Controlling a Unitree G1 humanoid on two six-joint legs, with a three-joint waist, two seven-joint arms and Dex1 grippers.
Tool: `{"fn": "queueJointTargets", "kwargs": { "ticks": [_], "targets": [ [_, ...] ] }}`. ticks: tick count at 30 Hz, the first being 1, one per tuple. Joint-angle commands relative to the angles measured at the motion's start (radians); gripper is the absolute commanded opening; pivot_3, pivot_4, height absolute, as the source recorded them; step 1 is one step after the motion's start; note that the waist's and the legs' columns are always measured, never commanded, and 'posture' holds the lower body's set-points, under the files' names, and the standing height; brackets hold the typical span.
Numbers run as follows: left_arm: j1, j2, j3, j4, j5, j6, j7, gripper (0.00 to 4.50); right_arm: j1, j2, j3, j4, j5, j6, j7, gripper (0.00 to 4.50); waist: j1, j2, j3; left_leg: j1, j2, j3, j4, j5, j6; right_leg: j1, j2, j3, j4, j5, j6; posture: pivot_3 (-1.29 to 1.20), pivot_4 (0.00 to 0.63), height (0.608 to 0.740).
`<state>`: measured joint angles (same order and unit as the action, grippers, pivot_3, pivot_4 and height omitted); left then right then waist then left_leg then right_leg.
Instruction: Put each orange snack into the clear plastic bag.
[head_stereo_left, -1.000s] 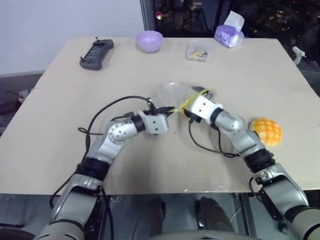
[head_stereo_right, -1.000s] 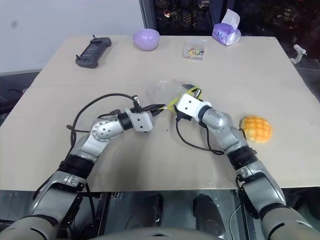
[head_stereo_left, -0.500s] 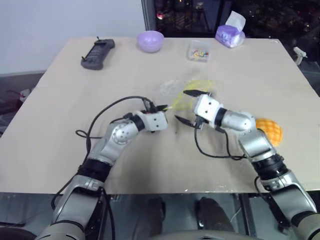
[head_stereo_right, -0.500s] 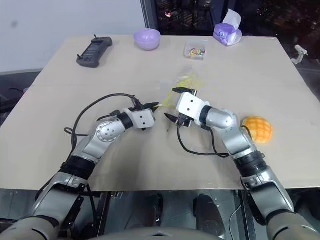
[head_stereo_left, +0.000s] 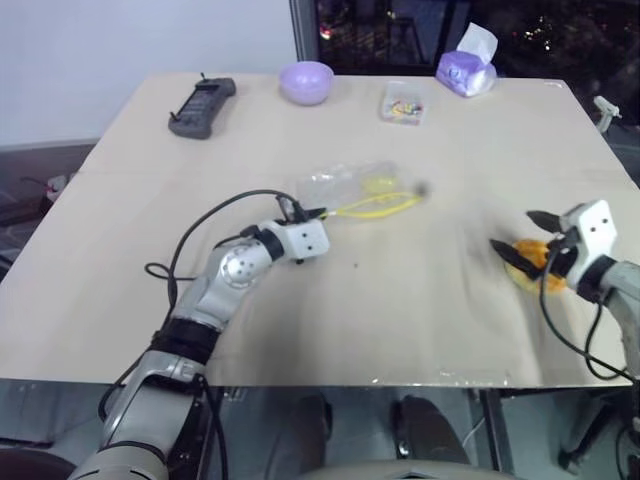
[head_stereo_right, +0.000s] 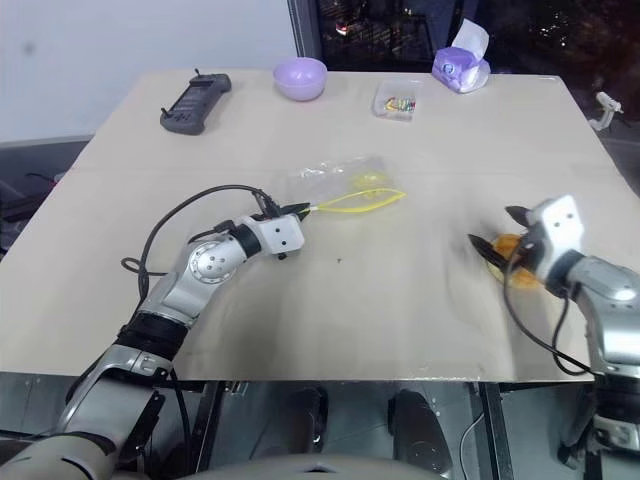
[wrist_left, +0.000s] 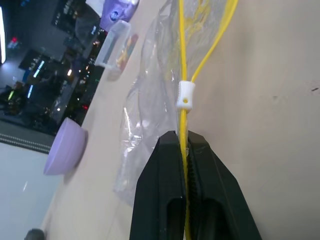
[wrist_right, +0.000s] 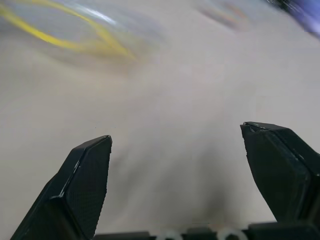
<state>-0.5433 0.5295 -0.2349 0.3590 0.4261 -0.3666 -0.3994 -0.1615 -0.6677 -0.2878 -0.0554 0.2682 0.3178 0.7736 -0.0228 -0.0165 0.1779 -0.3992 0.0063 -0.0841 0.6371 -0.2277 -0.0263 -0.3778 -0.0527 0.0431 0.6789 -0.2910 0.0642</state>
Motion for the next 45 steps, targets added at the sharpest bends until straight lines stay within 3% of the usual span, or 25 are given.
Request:
{"fn": "queueJointTargets", "kwargs": {
  "ticks": [1,10,13,19,23,27,33,45],
  "targets": [
    [-0.012,0.004,0.016,-0.029,-0.023,0.0,-0.003,0.0,0.049,-0.017,-0.046,-0.01,0.025,0.034,-0.019,4.45,-0.003,0.0,0.0,0.0,0.0,0.0,0.0,0.0,0.0,0.0,0.0,0.0,0.0,0.0,0.0,0.0,0.15,0.736],
    [-0.012,0.008,0.017,-0.033,-0.028,0.003,-0.015,0.0,0.106,-0.02,-0.029,0.065,-0.001,0.113,-0.083,4.45,0.0,0.0,0.0,0.0,0.0,-0.001,0.001,0.0,0.0,0.001,0.0,-0.001,0.0,0.0,0.0,0.0,0.15,0.736],
    [-0.011,0.008,0.017,-0.032,-0.029,0.002,-0.015,0.0,0.1,-0.027,-0.019,0.078,-0.026,0.089,-0.099,3.68,0.006,0.0,0.0,0.0,0.0,-0.001,0.001,0.0,0.0,0.001,0.0,-0.001,0.0,0.0,0.0,0.0,0.15,0.736],
    [-0.014,0.002,0.014,-0.031,-0.028,0.004,-0.013,0.0,0.089,-0.036,0.02,0.096,-0.056,0.056,-0.096,1.21,0.008,-0.001,-0.001,0.0,0.0,-0.001,0.001,0.0,0.0,0.001,0.0,-0.001,0.0,0.0,0.0,0.0,0.15,0.736],
    [-0.014,0.002,0.015,-0.034,-0.03,0.005,-0.015,0.0,0.077,-0.035,0.033,0.092,-0.063,0.019,-0.086,0.02,0.007,-0.001,-0.001,0.0,0.0,-0.001,0.001,0.0,0.0,0.001,0.0,-0.001,0.0,0.0,0.0,0.0,0.15,0.736],
    [-0.011,-0.004,0.01,-0.046,-0.035,0.004,-0.022,0.0,0.045,-0.031,0.073,0.021,-0.037,0.001,-0.034,0.02,0.001,-0.001,-0.001,0.001,0.0,0.0,0.002,0.0,0.0,0.001,0.0,-0.001,0.001,0.0,0.0,0.0,0.15,0.736],
    [-0.02,-0.023,-0.001,-0.052,-0.036,0.002,-0.033,0.0,-0.085,-0.014,0.232,-0.139,0.008,0.051,0.071,0.02,-0.019,0.0,0.0,0.0,0.0,-0.001,0.001,0.0,0.0,0.001,0.001,0.0,0.001,0.0,0.0,0.0,0.15,0.736],
    [-0.018,-0.051,-0.019,-0.076,-0.027,-0.012,-0.039,0.0,-0.33,0.102,0.421,-0.025,-0.041,0.01,0.114,0.02,-0.011,0.0,0.0,-0.001,0.0,-0.002,0.002,0.0,0.0,0.001,0.0,-0.002,0.0,0.0,0.0,0.0,0.15,0.736]
  ]
}}
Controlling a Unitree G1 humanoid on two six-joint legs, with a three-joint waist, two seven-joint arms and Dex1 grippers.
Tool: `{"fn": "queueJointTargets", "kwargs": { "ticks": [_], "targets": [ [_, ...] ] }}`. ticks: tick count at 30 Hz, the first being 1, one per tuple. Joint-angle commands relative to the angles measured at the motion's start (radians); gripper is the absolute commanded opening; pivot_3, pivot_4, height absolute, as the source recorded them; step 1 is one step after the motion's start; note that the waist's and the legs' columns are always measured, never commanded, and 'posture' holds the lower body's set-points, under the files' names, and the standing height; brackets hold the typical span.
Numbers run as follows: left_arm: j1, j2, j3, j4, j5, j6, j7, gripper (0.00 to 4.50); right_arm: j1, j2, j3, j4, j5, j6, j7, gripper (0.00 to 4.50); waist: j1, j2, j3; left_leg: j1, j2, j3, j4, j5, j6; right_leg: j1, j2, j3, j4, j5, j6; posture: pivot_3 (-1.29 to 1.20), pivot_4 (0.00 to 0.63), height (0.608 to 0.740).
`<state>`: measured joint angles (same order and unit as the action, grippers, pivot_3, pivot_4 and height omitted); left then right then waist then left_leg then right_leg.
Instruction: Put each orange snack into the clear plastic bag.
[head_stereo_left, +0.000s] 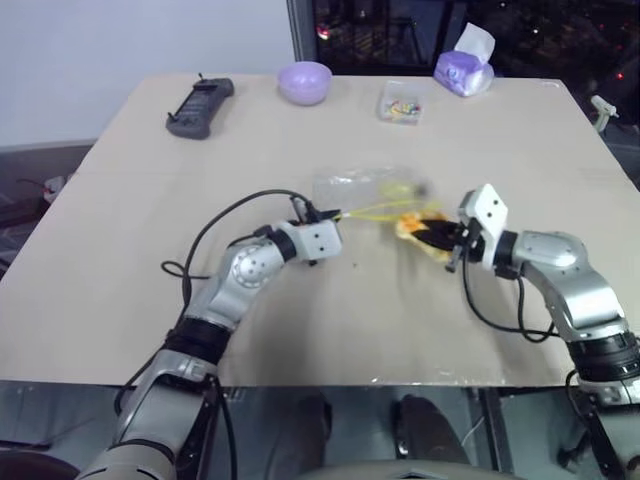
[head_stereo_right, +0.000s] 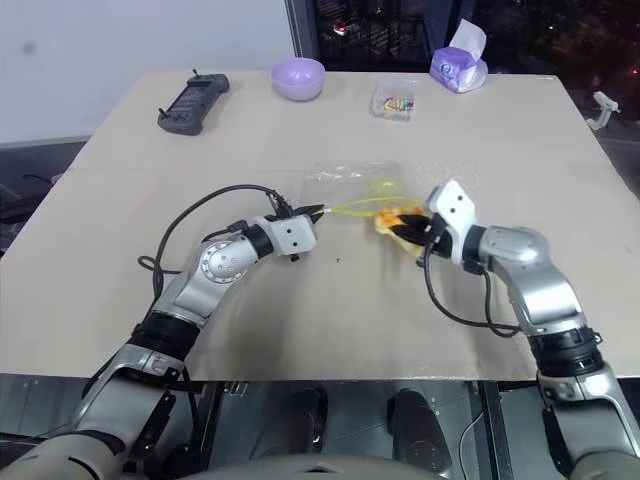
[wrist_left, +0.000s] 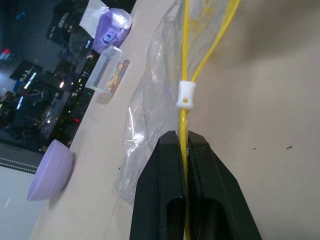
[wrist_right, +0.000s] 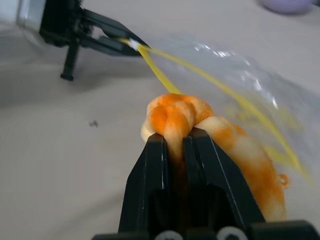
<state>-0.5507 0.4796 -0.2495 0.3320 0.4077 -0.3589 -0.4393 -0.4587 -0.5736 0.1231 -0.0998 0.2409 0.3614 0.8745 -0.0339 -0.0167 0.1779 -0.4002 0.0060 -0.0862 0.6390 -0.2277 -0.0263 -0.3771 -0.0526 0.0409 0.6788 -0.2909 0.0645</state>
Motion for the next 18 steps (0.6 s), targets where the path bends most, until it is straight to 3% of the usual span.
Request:
{"fn": "queueJointTargets", "kwargs": {
  "ticks": [1,18],
  "targets": [
    [-0.01,-0.002,-0.005,-0.052,-0.008,-0.02,0.001,0.0,-0.043,0.014,0.017,0.031,-0.018,-0.04,0.015,0.02,0.0,0.0,0.0,0.0,0.0,0.0,0.0,0.0,0.0,0.0,0.0,0.0,0.0,0.0,0.0,0.0,0.15,0.736],
    [0.008,-0.005,-0.032,-0.096,-0.036,-0.093,-0.031,0.0,-0.155,0.12,0.039,0.21,-0.071,-0.1,-0.014,0.02,-0.005,0.0,0.0,0.0,0.0,0.0,0.0,0.0,0.0,-0.001,0.0,0.0,0.001,0.0,0.0,0.0,0.15,0.736]
  ]
}}
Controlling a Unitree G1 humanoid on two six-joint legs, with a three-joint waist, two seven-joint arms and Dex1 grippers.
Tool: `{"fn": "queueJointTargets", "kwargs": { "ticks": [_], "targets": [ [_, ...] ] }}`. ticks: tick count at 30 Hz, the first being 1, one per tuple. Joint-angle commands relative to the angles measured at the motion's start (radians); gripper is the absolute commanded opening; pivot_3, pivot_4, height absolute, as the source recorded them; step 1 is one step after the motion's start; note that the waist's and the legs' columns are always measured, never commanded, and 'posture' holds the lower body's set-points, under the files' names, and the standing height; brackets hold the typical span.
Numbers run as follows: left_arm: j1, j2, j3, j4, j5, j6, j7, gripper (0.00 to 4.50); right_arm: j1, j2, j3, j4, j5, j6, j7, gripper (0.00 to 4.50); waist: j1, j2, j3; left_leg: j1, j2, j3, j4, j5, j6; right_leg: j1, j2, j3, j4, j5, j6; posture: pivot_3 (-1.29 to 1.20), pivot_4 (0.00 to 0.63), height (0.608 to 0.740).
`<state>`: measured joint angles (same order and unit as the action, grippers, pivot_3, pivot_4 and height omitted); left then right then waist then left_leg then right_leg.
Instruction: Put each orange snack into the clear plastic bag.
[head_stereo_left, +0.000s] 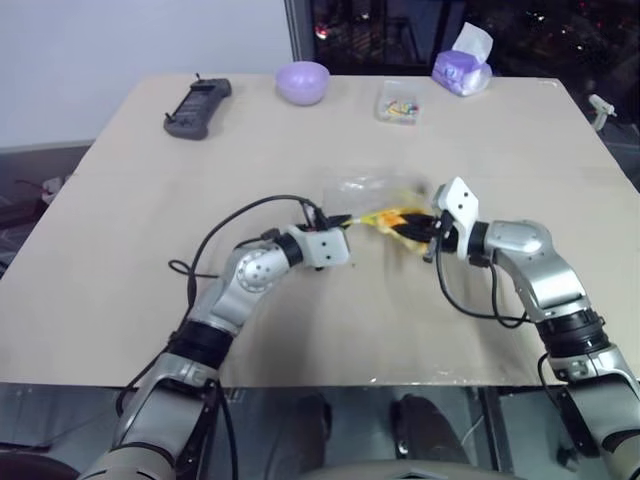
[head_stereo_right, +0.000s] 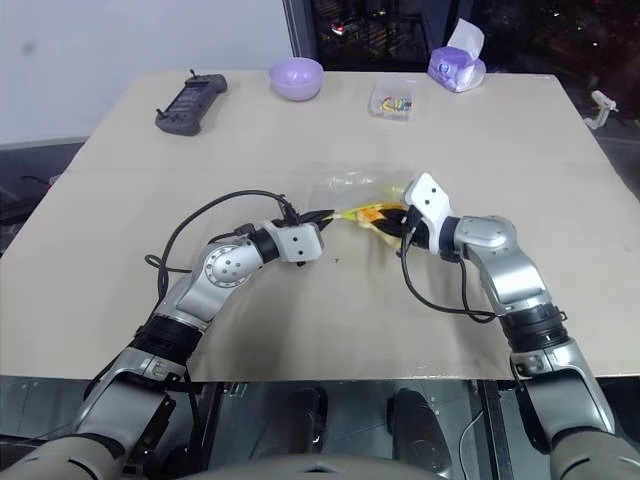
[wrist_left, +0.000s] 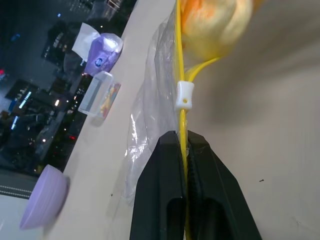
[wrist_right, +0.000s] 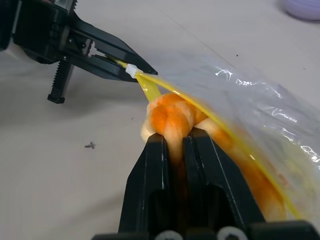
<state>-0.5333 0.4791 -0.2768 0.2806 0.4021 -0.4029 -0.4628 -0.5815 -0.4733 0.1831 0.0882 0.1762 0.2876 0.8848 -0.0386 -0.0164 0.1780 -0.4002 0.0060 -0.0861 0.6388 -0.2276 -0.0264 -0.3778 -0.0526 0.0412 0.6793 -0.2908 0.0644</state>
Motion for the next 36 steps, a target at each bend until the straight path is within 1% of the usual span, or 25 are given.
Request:
{"fn": "queueJointTargets", "kwargs": {
  "ticks": [1,7,10,13,16,19,21,22,23,25,26,27,29,31,36],
  "targets": [
    [-0.01,-0.009,-0.01,-0.045,-0.042,-0.063,-0.017,0.0,-0.044,0.038,-0.025,0.047,-0.016,-0.026,-0.055,0.02,0.0,0.0,0.0,0.0,0.0,0.0,0.0,0.0,0.0,0.0,0.0,0.0,0.0,0.0,0.0,0.0,0.15,0.736],
    [-0.005,-0.031,-0.025,-0.044,-0.078,-0.094,-0.054,0.0,-0.102,0.124,-0.036,0.137,-0.076,-0.055,-0.206,0.02,-0.002,0.0,0.0,0.0,0.0,0.0,0.0,0.0,0.0,0.0,0.0,0.0,0.0,0.0,0.0,0.0,0.15,0.736],
    [-0.004,-0.038,-0.025,-0.044,-0.097,-0.102,-0.067,0.0,-0.125,0.192,-0.04,0.157,-0.101,-0.051,-0.312,0.02,-0.002,0.0,0.0,0.0,0.0,0.0,0.0,0.0,0.0,0.0,0.0,0.0,0.0,0.0,0.0,0.0,0.15,0.736],
    [-0.001,-0.039,-0.025,-0.044,-0.104,-0.101,-0.073,0.0,-0.143,0.256,-0.055,0.153,-0.087,-0.029,-0.366,0.02,-0.004,0.0,0.0,0.0,0.0,0.0,0.0,0.0,0.0,-0.001,0.0,0.001,0.001,0.0,0.0,0.0,0.15,0.736],
    [0.0,-0.038,-0.025,-0.043,-0.106,-0.099,-0.075,0.0,-0.157,0.339,-0.084,0.107,-0.014,0.018,-0.376,0.02,-0.003,0.001,0.0,0.0,0.0,0.0,-0.001,0.0,0.0,-0.001,0.0,0.001,0.001,0.0,0.0,0.0,0.15,0.736],
    [0.002,-0.039,-0.024,-0.042,-0.106,-0.099,-0.074,0.0,-0.171,0.382,-0.1,0.096,-0.003,0.029,-0.407,0.02,-0.003,0.001,0.0,0.0,0.0,0.0,-0.001,0.0,0.0,-0.001,0.0,0.001,0.001,0.0,0.0,0.0,0.15,0.736],
    [0.004,-0.043,-0.027,-0.043,-0.104,-0.098,-0.073,0.0,-0.175,0.399,-0.104,0.106,-0.012,0.018,-0.438,0.91,-0.001,0.001,0.0,0.0,0.0,0.0,-0.001,0.0,0.0,-0.001,0.0,0.0,0.001,0.0,0.0,0.0,0.15,0.736],
    [0.005,-0.044,-0.027,-0.044,-0.104,-0.098,-0.072,0.0,-0.176,0.406,-0.105,0.109,-0.013,0.018,-0.448,1.21,0.0,0.001,0.0,0.0,0.0,0.0,-0.001,0.0,0.0,-0.001,0.0,0.0,0.001,0.0,0.0,0.0,0.15,0.736],
    [0.005,-0.044,-0.027,-0.044,-0.104,-0.097,-0.072,0.0,-0.176,0.41,-0.104,0.11,-0.015,0.017,-0.452,1.71,0.0,0.001,0.0,0.0,0.0,0.0,-0.001,0.0,0.0,-0.001,0.0,0.0,0.001,0.0,0.0,0.0,0.15,0.736],
    [0.006,-0.044,-0.025,-0.043,-0.103,-0.096,-0.07,0.0,-0.177,0.414,-0.104,0.11,-0.017,0.013,-0.46,2.52,-0.002,0.001,0.0,0.0,0.0,0.0,-0.001,0.0,0.0,-0.001,0.0,0.0,0.001,0.0,0.0,0.0,0.15,0.736],
    [0.005,-0.042,-0.024,-0.041,-0.102,-0.095,-0.069,0.0,-0.177,0.412,-0.102,0.111,-0.02,0.009,-0.461,2.78,-0.003,0.001,0.0,0.0,0.0,0.0,-0.001,0.0,0.0,-0.001,0.0,0.0,0.001,0.0,0.0,0.0,0.15,0.736],
    [0.005,-0.041,-0.023,-0.038,-0.102,-0.096,-0.069,0.0,-0.177,0.404,-0.095,0.109,-0.023,0.011,-0.453,3.26,-0.003,0.001,0.0,0.0,0.0,0.0,-0.001,0.0,0.0,-0.001,0.0,0.0,0.001,0.0,0.0,0.0,0.15,0.736],
    [0.004,-0.039,-0.021,-0.036,-0.102,-0.095,-0.067,0.0,-0.167,0.383,-0.079,0.093,-0.02,0.03,-0.416,4.05,-0.003,0.001,0.0,0.0,0.0,0.0,-0.001,0.0,0.0,-0.001,0.0,0.0,0.001,0.0,0.0,0.0,0.15,0.736],
    [0.003,-0.04,-0.016,-0.034,-0.104,-0.092,-0.063,0.0,-0.149,0.355,-0.06,0.067,-0.013,0.054,-0.366,4.05,-0.003,0.001,0.0,0.0,0.0,0.0,-0.001,0.0,0.0,-0.001,0.0,0.0,0.001,0.0,0.0,0.0,0.15,0.736],
    [-0.004,-0.049,0.024,-0.025,-0.131,-0.053,-0.034,0.0,-0.066,0.244,-0.034,-0.039,0.028,0.133,-0.223,4.05,-0.001,0.001,0.0,0.0,0.0,0.0,-0.001,0.0,0.0,-0.001,0.0,0.0,0.0,0.0,0.0,0.0,0.15,0.736]
  ]
}}
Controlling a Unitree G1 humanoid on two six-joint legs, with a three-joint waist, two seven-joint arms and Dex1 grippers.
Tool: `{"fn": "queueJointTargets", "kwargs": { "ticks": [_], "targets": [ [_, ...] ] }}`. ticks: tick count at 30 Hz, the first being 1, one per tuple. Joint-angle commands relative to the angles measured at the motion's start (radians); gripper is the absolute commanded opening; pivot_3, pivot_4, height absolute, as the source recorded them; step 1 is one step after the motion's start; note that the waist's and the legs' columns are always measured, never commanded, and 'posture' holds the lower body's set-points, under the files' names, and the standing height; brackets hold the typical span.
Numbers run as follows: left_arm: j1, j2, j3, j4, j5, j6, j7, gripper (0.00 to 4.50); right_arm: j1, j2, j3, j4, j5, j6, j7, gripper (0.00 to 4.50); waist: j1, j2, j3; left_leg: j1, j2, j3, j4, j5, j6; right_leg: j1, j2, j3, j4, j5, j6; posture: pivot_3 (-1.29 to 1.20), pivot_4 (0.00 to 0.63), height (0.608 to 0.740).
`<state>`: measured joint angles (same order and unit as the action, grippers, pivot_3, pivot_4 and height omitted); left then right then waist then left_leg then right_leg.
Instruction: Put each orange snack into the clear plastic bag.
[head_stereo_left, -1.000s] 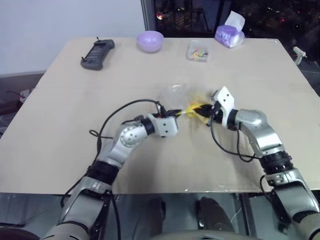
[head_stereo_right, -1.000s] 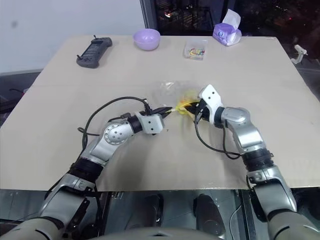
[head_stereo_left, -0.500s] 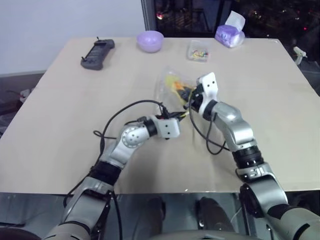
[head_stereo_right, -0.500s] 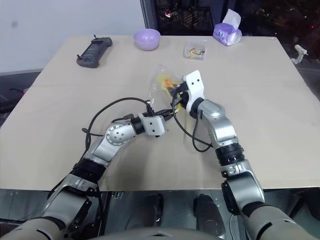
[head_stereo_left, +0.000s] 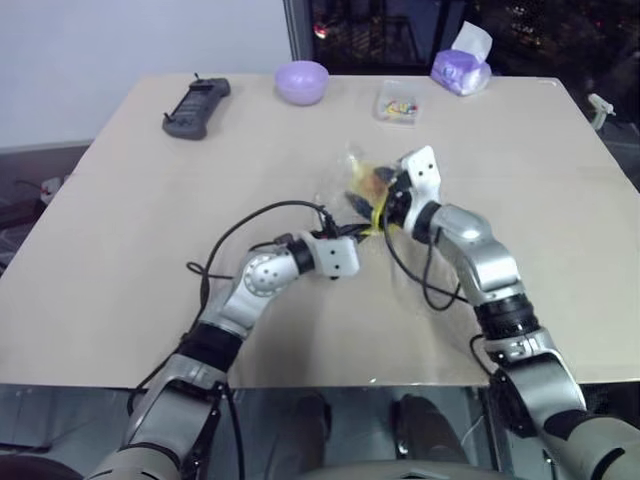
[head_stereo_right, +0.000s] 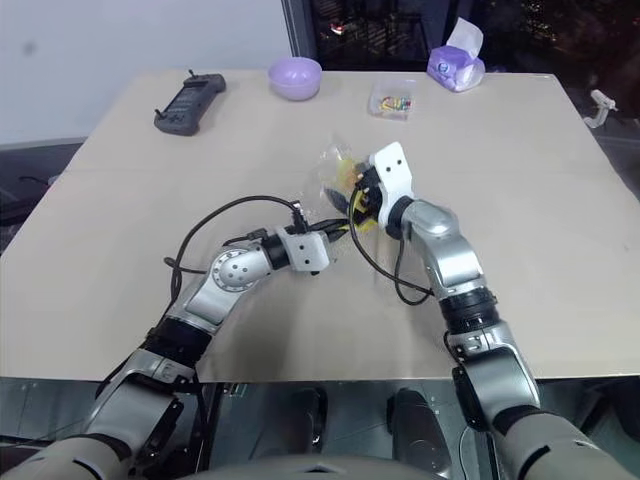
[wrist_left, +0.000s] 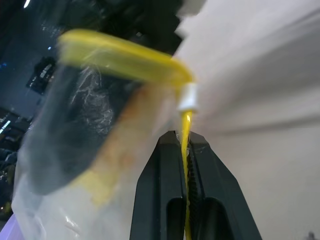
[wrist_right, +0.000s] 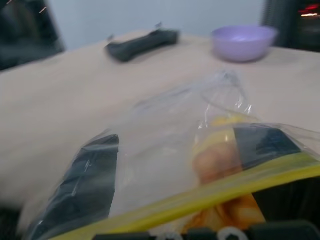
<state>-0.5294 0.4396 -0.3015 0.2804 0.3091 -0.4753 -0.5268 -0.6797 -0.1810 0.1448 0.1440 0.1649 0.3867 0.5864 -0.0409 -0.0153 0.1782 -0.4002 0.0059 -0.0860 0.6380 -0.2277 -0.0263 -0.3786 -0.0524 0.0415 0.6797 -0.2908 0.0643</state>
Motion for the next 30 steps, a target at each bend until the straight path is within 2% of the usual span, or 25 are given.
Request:
{"fn": "queueJointTargets", "kwargs": {
  "ticks": [1,6,13,14,30],
  "targets": [
    [-0.01,-0.015,0.058,-0.024,-0.05,0.03,0.033,0.0,0.049,-0.068,0.003,-0.113,0.049,0.049,0.097,4.05,0.001,0.0,0.0,0.0,0.0,0.0,0.0,0.0,0.0,0.0,0.0,0.0,0.0,0.0,0.0,0.0,0.15,0.736],
    [-0.012,-0.041,0.079,-0.026,-0.106,0.064,0.03,0.0,0.106,-0.129,-0.001,-0.173,0.094,0.12,0.144,4.05,-0.002,0.0,0.0,0.0,0.0,0.0,0.0,0.0,0.0,0.0,0.0,0.0,0.0,0.0,0.0,0.0,0.15,0.736],
    [-0.016,-0.054,0.071,-0.034,-0.121,0.067,0.026,0.0,0.109,-0.075,-0.025,-0.138,0.079,0.119,0.037,4.05,-0.003,0.0,0.0,0.0,0.0,0.0,0.0,0.0,0.0,0.0,0.0,0.0,0.0,0.0,0.0,0.0,0.15,0.736],
    [-0.015,-0.056,0.069,-0.036,-0.12,0.067,0.023,0.0,0.108,-0.066,-0.024,-0.131,0.073,0.113,0.025,4.3,-0.002,0.0,0.0,0.0,0.0,0.0,0.0,0.0,0.0,0.0,0.0,0.0,0.0,0.0,0.0,0.0,0.15,0.736],
    [-0.001,-0.061,0.064,-0.061,-0.12,0.076,0.007,0.0,0.095,-0.007,0.013,-0.069,-0.032,-0.018,-0.065,4.3,-0.001,0.0,0.0,0.0,0.0,0.0,0.0,0.0,0.0,0.0,0.0,0.0,0.0,0.0,0.0,0.0,0.15,0.736]
  ]
}}
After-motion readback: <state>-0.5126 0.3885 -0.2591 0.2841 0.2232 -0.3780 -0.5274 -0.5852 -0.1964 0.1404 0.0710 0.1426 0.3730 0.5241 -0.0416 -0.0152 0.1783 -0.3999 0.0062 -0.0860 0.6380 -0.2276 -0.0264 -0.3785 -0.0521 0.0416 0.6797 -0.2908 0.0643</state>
